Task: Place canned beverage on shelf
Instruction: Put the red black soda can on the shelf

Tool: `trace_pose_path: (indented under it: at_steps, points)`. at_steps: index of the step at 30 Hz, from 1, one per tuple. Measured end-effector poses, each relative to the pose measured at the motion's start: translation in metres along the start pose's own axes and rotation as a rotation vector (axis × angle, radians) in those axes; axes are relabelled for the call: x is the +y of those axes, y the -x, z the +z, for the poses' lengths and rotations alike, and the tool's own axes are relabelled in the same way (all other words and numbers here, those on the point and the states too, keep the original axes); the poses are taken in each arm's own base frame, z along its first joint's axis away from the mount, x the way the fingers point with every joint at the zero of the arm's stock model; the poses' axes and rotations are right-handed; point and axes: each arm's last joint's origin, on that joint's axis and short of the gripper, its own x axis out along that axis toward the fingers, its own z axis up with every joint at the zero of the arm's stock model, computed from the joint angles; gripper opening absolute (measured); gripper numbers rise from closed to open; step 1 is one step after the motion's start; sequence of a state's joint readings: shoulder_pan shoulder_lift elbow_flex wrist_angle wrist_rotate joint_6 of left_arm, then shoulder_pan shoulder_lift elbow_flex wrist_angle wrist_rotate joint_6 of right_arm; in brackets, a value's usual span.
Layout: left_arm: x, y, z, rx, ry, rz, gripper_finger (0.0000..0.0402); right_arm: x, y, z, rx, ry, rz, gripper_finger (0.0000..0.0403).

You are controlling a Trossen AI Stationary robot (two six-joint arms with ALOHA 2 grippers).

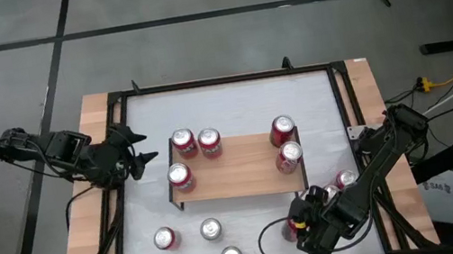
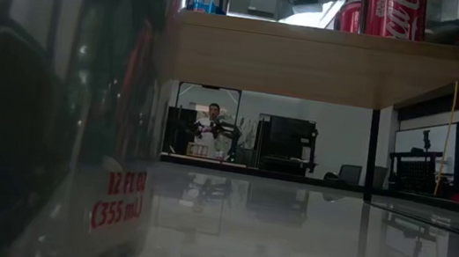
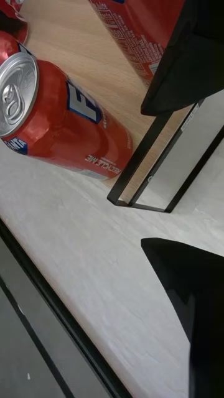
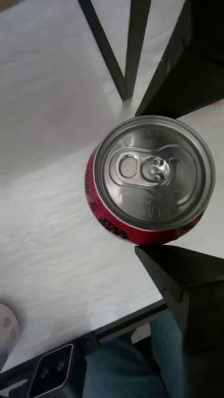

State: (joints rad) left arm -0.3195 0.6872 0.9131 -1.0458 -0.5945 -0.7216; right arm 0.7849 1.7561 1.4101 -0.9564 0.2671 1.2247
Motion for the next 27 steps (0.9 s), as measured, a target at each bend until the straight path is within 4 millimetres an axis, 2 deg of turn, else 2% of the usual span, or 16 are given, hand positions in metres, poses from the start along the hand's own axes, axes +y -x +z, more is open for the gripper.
trace_pose_path:
  at_steps: [17,27]
  points:
    - [0.0,0.0,0.0,-0.011,0.001,0.012,0.0328,-0.001,0.0,0.003,-0.116,0.003,-0.043,0.0299]
    - [0.0,0.0,0.0,-0.015,0.001,0.017,0.0328,-0.011,0.001,0.0,-0.089,0.039,-0.143,0.0298]
